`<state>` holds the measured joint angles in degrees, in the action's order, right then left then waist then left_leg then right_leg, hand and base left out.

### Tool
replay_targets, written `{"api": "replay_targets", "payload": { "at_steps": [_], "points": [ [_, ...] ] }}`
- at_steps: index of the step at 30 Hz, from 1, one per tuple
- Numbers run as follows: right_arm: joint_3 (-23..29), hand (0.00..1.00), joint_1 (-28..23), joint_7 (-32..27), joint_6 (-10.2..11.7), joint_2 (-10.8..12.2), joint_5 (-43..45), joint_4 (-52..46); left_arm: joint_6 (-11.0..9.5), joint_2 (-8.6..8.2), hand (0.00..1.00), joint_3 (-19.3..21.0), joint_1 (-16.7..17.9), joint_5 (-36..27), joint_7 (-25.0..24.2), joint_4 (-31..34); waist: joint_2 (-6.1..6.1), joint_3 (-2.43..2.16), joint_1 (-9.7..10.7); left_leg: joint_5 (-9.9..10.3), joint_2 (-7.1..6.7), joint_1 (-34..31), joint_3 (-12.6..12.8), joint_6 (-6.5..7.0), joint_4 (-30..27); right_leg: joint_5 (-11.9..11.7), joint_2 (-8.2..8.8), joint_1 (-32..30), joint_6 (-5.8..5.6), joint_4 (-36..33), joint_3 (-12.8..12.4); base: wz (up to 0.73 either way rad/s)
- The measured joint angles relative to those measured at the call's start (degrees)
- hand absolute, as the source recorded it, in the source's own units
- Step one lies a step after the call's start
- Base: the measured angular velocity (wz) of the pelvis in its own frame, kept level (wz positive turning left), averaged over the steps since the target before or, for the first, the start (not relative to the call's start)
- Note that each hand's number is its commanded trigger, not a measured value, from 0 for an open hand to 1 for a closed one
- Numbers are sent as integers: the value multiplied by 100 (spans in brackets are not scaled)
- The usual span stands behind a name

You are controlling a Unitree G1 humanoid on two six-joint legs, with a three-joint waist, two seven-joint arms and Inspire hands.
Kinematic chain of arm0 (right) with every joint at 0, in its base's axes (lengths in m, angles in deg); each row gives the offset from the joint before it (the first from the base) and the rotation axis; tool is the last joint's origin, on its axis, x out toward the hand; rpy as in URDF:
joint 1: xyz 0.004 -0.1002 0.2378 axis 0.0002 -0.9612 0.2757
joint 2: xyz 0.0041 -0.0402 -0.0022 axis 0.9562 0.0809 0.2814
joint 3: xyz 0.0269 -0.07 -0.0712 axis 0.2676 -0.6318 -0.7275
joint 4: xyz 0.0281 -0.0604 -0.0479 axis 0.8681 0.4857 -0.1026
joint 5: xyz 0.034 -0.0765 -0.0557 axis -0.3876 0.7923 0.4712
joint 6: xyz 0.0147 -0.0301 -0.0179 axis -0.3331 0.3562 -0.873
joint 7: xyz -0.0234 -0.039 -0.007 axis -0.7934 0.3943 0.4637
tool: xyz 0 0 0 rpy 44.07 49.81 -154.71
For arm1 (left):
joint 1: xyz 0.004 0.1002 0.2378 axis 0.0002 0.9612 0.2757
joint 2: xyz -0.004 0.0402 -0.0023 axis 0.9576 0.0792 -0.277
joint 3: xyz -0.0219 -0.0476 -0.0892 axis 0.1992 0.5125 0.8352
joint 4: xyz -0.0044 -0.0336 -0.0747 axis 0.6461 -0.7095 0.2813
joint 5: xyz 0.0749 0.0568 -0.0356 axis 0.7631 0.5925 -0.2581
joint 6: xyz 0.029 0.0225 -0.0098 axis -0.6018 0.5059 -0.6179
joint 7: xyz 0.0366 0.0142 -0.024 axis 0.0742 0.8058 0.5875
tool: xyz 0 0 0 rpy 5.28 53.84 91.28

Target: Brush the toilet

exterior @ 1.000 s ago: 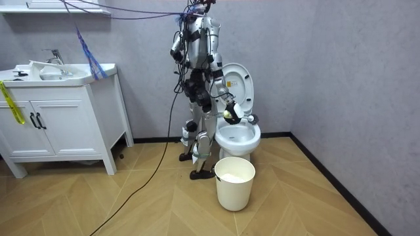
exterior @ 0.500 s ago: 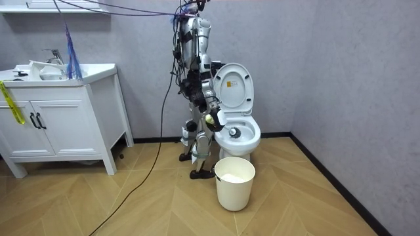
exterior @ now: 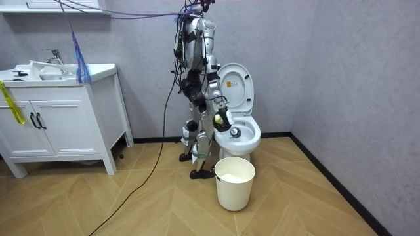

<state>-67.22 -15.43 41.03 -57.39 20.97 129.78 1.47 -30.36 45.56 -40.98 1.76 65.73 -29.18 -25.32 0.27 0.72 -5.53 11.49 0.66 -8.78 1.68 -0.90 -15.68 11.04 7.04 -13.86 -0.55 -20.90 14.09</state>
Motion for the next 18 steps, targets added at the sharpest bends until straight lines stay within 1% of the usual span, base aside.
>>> {"api": "replay_targets", "payload": {
  "at_steps": [2,3,4,5,6,8,9,10,11,12,13,14,15,16,17,18],
  "points": [
    [-93,100,116,-30,-1,-71,164,-2,-3,-11,0,-117,-36,-187,-29,-179,1,7,-104,13,-12,-180,10,30,-61,24,17,-224,4,-154,-47,7],
    [-169,100,224,-47,-7,-122,234,-1,-11,-41,0,-218,-138,-238,-21,-302,-7,20,-163,15,-20,-347,18,34,-169,32,33,-387,13,-267,-76,0],
    [-268,100,318,-87,-10,-184,290,5,-30,-47,0,-281,-257,-272,61,-370,-12,23,-188,25,-33,-521,36,45,-271,41,86,-565,42,-399,-46,0],
    [-312,100,351,-130,-10,-221,307,4,-40,-46,0,-283,-307,-279,97,-387,-6,22,-197,32,-34,-621,39,51,-328,45,97,-638,52,-451,-44,0],
    [-384,100,460,-220,-14,-299,334,-14,-91,-36,0,-297,-367,-301,139,-436,21,34,-224,32,-40,-787,38,51,-417,37,109,-786,72,-531,-60,0],
    [-483,100,560,-336,-23,-404,362,26,-115,-22,0,-369,-525,-468,208,-460,36,41,-251,33,-46,-1037,41,51,-520,22,119,-1037,97,-652,-104,0],
    [-559,100,620,-427,-26,-494,405,51,-151,-16,0,-386,-576,-524,263,-465,58,54,-282,43,-42,-1235,39,48,-643,17,124,-1212,109,-732,-117,0],
    [-625,100,674,-494,-26,-620,499,61,-205,-15,0,-387,-666,-524,281,-478,75,58,-329,49,-40,-1423,50,48,-757,2,148,-1394,134,-810,-111,0],
    [-671,100,706,-509,-27,-684,553,60,-235,-15,0,-389,-704,-527,288,-496,82,60,-378,49,-37,-1515,61,48,-806,-11,158,-1480,150,-841,-109,-9],
    [-737,100,778,-519,-27,-822,663,52,-314,-13,0,-388,-793,-528,298,-515,78,69,-469,62,-37,-1706,87,51,-913,-25,176,-1680,171,-939,-139,-8],
    [-780,100,865,-536,-43,-913,794,33,-378,-6,0,-394,-870,-526,334,-523,81,72,-500,79,-29,-1892,89,48,-1030,-34,184,-1852,186,-1017,-153,-7],
    [-818,100,899,-565,-55,-945,854,16,-401,-2,0,-402,-911,-527,355,-523,80,74,-540,85,-24,-1975,94,46,-1081,-37,192,-1931,191,-1052,-164,-6],
    [-903,100,1007,-636,-95,-995,919,9,-450,3,0,-410,-995,-535,385,-527,57,112,-593,99,-18,-2105,141,48,-1152,-32,190,-2086,204,-1138,-212,-8],
    [-985,100,1141,-700,-101,-1053,997,0,-500,5,0,-438,-1070,-638,415,-524,69,129,-630,104,-16,-2269,159,48,-1228,-39,189,-2253,214,-1202,-240,-8],
    [-1019,100,1197,-734,-100,-1091,1036,-33,-530,5,0,-448,-1117,-663,422,-525,77,134,-649,104,-15,-2357,170,48,-1273,-49,191,-2344,226,-1235,-252,-7],
    [-1079,100,1273,-788,-98,-1164,1112,-142,-591,7,0,-467,-1209,-739,454,-522,89,143,-720,104,-10,-2528,202,49,-1357,-62,196,-2531,234,-1309,-281,-4]
  ]
}}
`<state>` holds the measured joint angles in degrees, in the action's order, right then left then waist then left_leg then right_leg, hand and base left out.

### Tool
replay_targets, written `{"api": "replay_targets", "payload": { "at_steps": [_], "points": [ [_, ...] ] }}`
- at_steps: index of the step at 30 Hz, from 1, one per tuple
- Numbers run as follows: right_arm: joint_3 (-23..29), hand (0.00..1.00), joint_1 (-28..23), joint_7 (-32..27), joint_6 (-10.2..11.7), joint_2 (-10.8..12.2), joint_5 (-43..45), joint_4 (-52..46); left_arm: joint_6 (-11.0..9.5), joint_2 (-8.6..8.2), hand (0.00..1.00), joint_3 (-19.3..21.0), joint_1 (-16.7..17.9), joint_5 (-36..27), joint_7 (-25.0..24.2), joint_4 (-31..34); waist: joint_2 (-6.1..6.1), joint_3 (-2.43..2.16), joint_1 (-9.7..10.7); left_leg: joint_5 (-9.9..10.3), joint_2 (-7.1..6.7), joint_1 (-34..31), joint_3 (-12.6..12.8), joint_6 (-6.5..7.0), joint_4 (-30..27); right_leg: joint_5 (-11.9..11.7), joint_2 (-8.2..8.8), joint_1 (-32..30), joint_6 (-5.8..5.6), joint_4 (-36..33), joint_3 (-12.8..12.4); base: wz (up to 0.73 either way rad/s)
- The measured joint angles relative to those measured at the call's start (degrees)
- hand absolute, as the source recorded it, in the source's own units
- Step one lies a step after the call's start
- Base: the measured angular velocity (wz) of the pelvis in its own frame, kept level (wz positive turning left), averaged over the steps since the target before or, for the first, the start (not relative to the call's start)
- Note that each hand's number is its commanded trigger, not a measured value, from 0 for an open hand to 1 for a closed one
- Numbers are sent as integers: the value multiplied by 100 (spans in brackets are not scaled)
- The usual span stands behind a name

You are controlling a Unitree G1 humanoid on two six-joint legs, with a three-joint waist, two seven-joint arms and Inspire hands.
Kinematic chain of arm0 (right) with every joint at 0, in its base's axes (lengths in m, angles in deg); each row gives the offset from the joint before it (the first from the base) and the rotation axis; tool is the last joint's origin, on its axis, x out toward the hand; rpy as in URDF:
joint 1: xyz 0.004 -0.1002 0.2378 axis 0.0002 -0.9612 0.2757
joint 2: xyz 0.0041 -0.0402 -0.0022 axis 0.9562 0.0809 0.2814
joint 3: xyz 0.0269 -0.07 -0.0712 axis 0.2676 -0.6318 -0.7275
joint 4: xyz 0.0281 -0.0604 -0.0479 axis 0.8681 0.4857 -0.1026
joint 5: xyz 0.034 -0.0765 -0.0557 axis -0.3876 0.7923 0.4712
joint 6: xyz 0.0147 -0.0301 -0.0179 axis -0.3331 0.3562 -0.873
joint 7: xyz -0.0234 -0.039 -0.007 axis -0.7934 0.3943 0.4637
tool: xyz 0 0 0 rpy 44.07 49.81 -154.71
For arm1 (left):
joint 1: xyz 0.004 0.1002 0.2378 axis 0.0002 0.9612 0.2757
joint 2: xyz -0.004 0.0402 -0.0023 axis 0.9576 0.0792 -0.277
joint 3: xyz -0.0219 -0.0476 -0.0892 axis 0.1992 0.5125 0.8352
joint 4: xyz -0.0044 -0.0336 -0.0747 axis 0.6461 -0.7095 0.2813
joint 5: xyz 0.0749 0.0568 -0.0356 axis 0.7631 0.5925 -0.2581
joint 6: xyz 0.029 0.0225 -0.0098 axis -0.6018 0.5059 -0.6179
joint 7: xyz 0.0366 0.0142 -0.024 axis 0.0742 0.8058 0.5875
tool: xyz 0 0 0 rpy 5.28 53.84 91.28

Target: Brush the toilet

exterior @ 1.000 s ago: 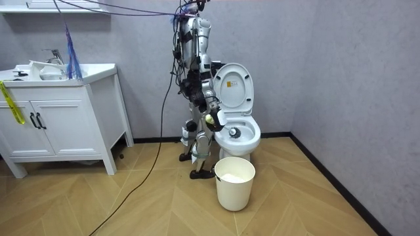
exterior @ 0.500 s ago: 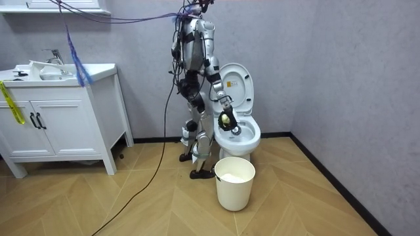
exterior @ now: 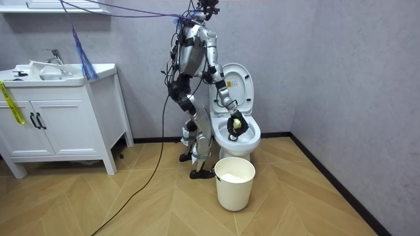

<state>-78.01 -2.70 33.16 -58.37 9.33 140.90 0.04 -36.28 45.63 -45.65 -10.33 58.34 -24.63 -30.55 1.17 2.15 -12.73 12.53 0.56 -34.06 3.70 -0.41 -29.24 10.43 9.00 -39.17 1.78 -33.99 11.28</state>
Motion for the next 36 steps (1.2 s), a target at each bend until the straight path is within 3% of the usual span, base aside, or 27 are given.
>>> {"api": "replay_targets", "payload": {
  "at_steps": [3,7,14,18,23,27,29,31,34,36],
  "points": [
    [-178,100,156,-129,-38,-65,336,-224,-39,0,0,-51,-122,-8,83,-1,122,1,-55,-3,58,-298,0,-4,-135,-63,-13,-225,33,-14,35,-1],
    [-535,100,215,-252,-184,-80,432,-398,-53,4,0,-197,-210,-54,286,38,173,-2,-185,-6,66,-581,-26,-12,-226,-81,-15,-507,76,-88,2,0],
    [-673,100,414,-299,-468,-107,420,-503,-76,-16,0,-402,-300,-380,647,79,326,30,-192,-34,89,-838,-86,-54,-262,-116,-91,-704,103,-65,39,3],
    [-674,100,335,-325,-571,-56,374,-708,-88,-15,0,-435,-296,-546,778,63,374,19,-185,-53,111,-879,-81,-78,-233,-132,-121,-772,133,-60,24,-3],
    [-651,100,336,-327,-566,19,74,-789,-126,52,0,-453,-370,-726,939,-66,386,14,-166,-84,210,-919,-73,-134,-198,-178,-211,-779,186,42,18,-6],
    [-574,100,416,-364,-531,124,-861,-812,-210,152,0,-534,-450,-1089,1078,-151,368,25,-145,-82,271,-968,15,-137,-224,-163,-226,-866,209,-19,-20,-6],
    [-449,100,482,-454,-425,126,-1528,-772,-214,169,0,-526,-476,-1124,1178,-120,347,39,-101,-89,266,-1074,31,-143,-269,-155,-210,-996,219,-98,-41,0],
    [-131,100,547,-495,-263,129,-2147,-740,-215,180,0,-376,-454,-1123,1204,25,274,81,-5,-100,257,-1244,54,-157,-376,-139,-210,-1207,258,-274,-141,4],
    [-41,100,600,-547,-55,166,-2600,-651,-214,180,0,-249,-484,-1123,1200,44,212,98,124,-101,262,-1353,65,-162,-533,-68,-192,-1319,225,-437,-167,3],
    [-35,100,608,-592,-39,188,-2733,-621,-183,180,0,-170,-481,-1123,1200,77,175,100,208,-102,258,-1409,94,-160,-607,-39,-161,-1385,227,-511,-179,2]
  ]
}}
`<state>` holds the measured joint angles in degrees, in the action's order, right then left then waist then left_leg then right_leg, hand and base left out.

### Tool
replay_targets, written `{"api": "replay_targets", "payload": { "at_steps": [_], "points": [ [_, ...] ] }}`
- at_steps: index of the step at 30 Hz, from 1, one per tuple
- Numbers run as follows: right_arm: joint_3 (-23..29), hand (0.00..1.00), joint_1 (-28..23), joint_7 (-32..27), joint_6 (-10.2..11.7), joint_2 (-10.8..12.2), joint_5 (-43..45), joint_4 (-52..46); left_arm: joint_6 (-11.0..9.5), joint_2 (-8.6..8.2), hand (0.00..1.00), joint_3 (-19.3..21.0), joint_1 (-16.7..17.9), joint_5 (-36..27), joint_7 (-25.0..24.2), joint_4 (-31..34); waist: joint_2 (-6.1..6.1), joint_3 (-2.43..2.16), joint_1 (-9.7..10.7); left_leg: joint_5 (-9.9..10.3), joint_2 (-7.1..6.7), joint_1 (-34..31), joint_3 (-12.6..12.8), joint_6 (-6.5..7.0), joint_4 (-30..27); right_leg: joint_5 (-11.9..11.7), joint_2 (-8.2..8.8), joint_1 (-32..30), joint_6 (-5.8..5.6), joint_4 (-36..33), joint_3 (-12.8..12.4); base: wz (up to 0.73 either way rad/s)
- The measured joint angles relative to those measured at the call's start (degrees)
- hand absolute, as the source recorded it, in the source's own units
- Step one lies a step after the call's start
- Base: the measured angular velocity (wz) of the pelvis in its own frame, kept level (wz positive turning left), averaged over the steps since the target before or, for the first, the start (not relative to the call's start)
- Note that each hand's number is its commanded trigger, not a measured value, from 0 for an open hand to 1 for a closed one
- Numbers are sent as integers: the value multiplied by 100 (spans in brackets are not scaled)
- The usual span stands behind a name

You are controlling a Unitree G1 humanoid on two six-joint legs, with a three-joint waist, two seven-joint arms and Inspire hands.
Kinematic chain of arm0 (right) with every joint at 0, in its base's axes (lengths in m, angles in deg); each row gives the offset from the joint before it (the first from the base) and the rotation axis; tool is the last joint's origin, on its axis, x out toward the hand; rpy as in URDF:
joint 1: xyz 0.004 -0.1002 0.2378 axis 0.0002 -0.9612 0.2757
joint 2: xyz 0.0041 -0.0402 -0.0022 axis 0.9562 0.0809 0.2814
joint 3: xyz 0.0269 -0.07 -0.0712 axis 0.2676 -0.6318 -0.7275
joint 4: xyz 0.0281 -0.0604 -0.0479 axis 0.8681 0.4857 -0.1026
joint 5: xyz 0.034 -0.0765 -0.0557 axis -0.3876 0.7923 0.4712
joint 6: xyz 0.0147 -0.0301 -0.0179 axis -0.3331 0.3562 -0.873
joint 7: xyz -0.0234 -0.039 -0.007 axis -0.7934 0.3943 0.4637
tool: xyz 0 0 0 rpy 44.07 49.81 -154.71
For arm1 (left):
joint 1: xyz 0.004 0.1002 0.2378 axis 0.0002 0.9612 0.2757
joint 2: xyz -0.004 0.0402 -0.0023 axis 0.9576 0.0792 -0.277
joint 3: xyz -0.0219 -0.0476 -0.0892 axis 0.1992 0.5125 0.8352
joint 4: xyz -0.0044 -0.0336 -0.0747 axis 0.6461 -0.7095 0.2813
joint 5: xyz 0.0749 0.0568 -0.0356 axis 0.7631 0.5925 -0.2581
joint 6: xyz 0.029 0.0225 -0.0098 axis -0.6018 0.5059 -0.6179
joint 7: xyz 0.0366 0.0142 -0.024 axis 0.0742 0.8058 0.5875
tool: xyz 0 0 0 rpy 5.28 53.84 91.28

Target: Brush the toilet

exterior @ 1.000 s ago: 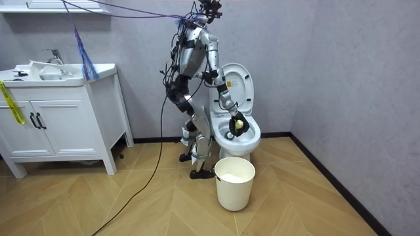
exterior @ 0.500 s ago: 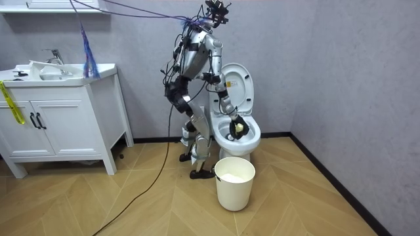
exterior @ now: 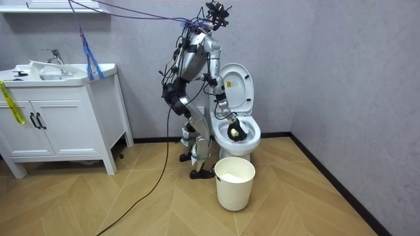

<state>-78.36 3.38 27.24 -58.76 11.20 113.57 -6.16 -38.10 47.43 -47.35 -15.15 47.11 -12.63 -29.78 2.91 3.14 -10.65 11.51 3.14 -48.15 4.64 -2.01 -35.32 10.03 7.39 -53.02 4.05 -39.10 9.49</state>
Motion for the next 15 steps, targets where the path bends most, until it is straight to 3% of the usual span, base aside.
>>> {"api": "replay_targets", "payload": {
  "at_steps": [3,6,8,10,12,15],
  "points": [
    [10,100,52,-32,-4,31,-30,181,92,-2,0,27,-55,3,-16,14,-16,7,171,-34,-92,-32,12,62,-42,18,110,-50,-5,-109,-14,9],
    [7,100,67,-30,-78,162,23,232,191,-2,0,18,-107,71,-99,9,-11,3,175,-19,-85,-21,24,84,-78,-40,123,16,-41,-50,17,-1],
    [7,100,69,-14,-82,226,161,237,223,-7,0,4,-131,175,-165,-9,47,-33,170,3,-79,-9,29,115,-139,-86,107,45,-64,-31,6,-6],
    [-34,100,49,-11,-115,348,770,213,300,-43,0,-83,-133,295,-169,-64,95,-46,104,7,-69,87,24,125,-89,-218,35,179,-94,162,21,-17],
    [-187,100,14,39,-227,435,1339,125,328,-54,0,-150,-134,292,-166,-106,199,-74,49,-3,-71,142,-11,141,-11,-302,41,306,-100,359,170,-11],
    [-223,100,-84,85,-615,545,2060,91,434,-121,0,-334,-127,287,-147,-114,333,-132,-51,-23,-72,188,12,173,65,-434,27,394,-181,556,184,-9]
  ]
}}
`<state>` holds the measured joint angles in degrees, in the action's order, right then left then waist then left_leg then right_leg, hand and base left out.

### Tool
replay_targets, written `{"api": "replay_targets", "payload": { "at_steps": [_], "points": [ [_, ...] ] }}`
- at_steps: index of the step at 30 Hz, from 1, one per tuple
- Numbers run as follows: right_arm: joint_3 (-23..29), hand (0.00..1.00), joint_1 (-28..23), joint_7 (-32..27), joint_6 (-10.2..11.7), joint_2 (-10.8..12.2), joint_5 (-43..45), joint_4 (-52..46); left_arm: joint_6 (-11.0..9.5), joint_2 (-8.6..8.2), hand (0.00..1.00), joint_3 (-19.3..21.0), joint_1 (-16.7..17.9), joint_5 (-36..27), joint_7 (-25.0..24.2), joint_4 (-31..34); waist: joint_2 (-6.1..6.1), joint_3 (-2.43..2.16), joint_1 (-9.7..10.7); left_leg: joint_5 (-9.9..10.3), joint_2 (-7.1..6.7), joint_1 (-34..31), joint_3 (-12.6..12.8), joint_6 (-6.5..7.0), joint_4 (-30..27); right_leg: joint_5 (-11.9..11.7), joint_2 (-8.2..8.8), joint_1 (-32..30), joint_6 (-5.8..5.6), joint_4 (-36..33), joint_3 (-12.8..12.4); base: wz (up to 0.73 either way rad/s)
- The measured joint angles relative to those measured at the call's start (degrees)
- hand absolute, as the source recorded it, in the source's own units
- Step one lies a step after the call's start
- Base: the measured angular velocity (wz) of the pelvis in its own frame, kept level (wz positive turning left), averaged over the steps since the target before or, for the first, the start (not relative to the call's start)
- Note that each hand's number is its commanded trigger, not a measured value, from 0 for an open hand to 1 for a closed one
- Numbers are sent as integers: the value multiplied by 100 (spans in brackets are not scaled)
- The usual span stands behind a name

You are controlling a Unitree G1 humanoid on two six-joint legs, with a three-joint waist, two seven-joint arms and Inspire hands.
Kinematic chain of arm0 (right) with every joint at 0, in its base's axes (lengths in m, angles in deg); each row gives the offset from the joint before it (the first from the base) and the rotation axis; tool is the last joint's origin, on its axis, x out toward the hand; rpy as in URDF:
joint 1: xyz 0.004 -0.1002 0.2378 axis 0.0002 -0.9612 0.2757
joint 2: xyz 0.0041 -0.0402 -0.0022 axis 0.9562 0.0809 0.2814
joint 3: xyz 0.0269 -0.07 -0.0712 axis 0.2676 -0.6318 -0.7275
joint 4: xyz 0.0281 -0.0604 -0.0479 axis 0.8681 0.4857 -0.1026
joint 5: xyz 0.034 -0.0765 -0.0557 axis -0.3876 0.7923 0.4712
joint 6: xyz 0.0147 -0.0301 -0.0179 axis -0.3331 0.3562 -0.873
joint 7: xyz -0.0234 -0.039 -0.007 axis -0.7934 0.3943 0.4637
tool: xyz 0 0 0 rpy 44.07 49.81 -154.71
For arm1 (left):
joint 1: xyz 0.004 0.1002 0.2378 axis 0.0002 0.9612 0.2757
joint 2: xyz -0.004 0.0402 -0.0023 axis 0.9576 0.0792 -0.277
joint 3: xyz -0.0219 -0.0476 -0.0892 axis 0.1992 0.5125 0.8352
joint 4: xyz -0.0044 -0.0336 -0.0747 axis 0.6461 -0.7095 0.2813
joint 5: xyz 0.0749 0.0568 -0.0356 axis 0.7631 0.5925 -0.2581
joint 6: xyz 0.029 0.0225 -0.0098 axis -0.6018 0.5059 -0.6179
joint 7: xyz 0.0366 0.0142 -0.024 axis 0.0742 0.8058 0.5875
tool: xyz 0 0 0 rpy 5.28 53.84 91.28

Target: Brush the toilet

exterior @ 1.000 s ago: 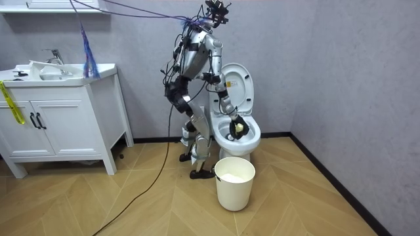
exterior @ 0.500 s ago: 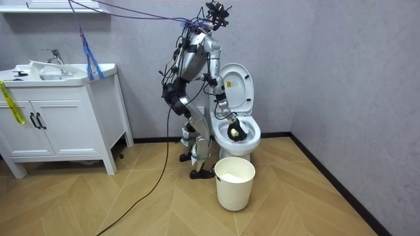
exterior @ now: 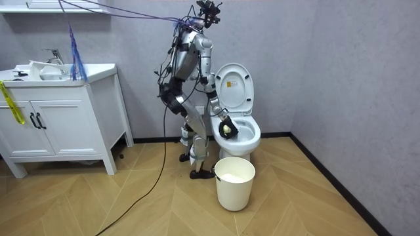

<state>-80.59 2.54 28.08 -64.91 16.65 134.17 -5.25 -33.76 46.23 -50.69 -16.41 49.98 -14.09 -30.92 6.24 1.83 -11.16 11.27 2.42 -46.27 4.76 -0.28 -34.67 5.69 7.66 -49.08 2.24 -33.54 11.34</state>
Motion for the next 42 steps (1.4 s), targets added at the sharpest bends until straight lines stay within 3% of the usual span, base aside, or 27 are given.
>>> {"api": "replay_targets", "payload": {
  "at_steps": [6,11,15,19,22,26,32,36,42],
  "points": [
    [-32,100,-233,79,-217,39,471,-149,-1,2,0,-140,63,-67,34,-124,80,8,-45,5,81,245,96,-1,156,-49,-100,232,-15,226,-32,-8],
    [-255,100,-285,116,-302,-168,582,-178,2,4,0,-102,114,-76,37,-143,102,27,-49,-16,97,263,60,-44,229,-30,-143,237,18,260,-36,0],
    [-643,100,-126,113,-286,-537,635,-95,27,22,0,-131,112,-123,11,-140,114,28,-183,-8,116,264,102,-53,252,-33,-163,199,26,265,-109,-5],
    [-1040,100,178,115,-232,-943,685,-18,27,59,0,-169,108,-140,14,9,56,47,-196,-9,69,175,135,-54,248,72,-17,29,56,55,-94,10],
    [-1143,100,315,59,-179,-1155,810,87,27,103,0,-167,113,-134,14,161,28,46,-234,12,76,-12,124,-50,96,138,14,-159,135,-145,-83,10],
    [-1248,100,451,37,-161,-1374,851,81,27,129,0,-155,103,-122,14,307,18,45,-309,141,85,-272,93,-52,-245,266,35,-418,159,-475,-120,0],
    [-1250,100,348,-85,-248,-1282,847,40,71,124,0,-224,-47,-166,-25,324,30,38,-320,255,72,-413,19,-63,-545,395,88,-494,87,-718,-63,6],
    [-1234,100,238,-305,-531,-936,901,47,137,96,0,-310,-49,-168,31,314,127,-14,-285,268,73,-414,-16,-45,-556,390,92,-452,92,-700,-6,2],
    [-1125,100,174,-444,-686,-593,873,53,169,54,0,-434,-8,-189,230,209,165,-23,-319,240,94,-281,-32,-90,-407,373,1,-302,99,-544,-2,-1]
  ]
}}
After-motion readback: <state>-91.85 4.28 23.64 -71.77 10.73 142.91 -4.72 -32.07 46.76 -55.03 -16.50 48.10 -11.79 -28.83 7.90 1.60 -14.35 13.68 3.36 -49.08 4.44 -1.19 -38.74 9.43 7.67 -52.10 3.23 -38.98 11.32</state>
